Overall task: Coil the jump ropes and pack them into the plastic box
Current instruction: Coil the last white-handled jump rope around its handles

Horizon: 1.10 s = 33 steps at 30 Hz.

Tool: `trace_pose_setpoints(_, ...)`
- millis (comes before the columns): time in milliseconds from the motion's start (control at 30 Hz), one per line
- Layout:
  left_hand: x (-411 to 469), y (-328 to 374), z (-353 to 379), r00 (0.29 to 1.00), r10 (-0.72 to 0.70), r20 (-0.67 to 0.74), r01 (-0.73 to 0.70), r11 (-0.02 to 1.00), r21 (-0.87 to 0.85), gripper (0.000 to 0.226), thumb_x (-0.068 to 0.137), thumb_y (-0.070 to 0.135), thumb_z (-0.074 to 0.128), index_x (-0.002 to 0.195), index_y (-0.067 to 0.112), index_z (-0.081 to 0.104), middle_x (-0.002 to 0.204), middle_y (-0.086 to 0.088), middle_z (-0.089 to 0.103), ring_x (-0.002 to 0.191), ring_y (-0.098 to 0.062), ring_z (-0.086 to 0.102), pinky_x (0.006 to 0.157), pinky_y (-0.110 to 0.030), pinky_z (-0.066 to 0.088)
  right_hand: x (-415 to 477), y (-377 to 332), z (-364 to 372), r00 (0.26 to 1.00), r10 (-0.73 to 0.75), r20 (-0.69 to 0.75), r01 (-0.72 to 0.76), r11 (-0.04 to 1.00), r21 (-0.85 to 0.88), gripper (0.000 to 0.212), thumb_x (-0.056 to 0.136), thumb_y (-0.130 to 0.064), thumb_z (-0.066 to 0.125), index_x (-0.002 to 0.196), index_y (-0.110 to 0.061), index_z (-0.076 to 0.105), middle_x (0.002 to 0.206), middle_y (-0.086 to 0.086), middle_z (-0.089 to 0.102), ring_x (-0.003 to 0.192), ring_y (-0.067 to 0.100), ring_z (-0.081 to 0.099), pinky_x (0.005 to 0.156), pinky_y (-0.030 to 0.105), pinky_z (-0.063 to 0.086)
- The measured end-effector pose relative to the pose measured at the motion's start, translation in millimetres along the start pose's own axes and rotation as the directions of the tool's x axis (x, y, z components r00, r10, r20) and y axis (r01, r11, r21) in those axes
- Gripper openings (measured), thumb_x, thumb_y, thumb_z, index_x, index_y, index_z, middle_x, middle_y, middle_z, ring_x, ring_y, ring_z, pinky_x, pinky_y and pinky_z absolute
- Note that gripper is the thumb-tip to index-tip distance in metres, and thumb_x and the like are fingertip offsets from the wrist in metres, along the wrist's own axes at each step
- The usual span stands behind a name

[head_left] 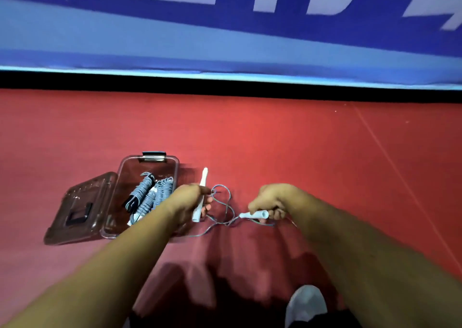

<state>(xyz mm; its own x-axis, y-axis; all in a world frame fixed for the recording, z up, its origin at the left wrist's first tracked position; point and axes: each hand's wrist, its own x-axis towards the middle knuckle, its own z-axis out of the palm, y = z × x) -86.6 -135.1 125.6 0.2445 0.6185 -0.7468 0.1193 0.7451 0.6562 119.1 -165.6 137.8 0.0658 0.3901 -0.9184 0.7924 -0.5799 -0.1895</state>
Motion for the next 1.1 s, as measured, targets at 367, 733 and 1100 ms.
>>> trace_pose_setpoints(367,-122.1,113.1,21.3,0.947,0.286,0.143,-0.281,0.958,-0.058,0.030,0.097,0.029,0.046,0.076,0.007,0.052,0.053,-0.003,0.044,0.040,-0.014,0.040,0.038,-0.018,0.032,-165.2,-50.2,-31.0,0.709,-0.443,-0.548,0.701,0.521,0.487,0.023,0.100,-0.022,0.051,0.086,-0.005,0.058,0.078,0.020,0.061,0.041,0.012,0.039,0.043,0.022,0.030)
trace_pose_setpoints(733,-151.6,97.5,9.3,0.869,0.479,0.124,-0.488,0.871,0.053,0.029,0.084,0.034,0.070,0.067,0.013,0.060,0.067,-0.014,0.044,0.076,-0.035,0.042,0.067,-0.041,0.036,-192.4,-67.7,15.9,0.565,-0.657,-0.498,0.816,0.534,0.221,0.023,0.099,-0.017,0.055,0.090,0.003,0.060,0.066,0.011,0.056,0.045,0.014,0.053,0.039,0.021,0.045)
trace_pose_setpoints(1100,-189.6,106.7,-5.6,0.872,0.222,0.436,-0.378,0.872,0.310,0.018,0.091,0.025,0.058,0.097,0.009,0.050,0.085,-0.023,0.068,0.061,-0.031,0.067,0.053,-0.032,0.058,-178.7,-62.0,-27.0,0.298,-0.676,-0.673,0.890,0.452,-0.059,0.034,0.102,-0.033,0.045,0.123,-0.016,0.065,0.122,-0.006,0.064,0.114,0.000,0.054,0.096,0.005,0.034)
